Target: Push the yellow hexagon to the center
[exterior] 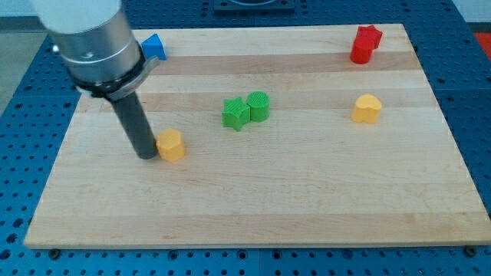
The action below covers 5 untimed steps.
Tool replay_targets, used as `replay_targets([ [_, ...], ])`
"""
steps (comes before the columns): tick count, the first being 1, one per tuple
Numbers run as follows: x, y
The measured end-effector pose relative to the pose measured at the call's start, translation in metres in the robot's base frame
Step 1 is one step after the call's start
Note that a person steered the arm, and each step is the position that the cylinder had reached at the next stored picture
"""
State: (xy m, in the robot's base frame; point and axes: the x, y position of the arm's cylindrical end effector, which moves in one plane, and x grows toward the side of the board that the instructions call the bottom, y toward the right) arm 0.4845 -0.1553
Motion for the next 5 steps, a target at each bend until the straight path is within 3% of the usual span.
replay_targets([
  [5, -0.026, 0.170],
])
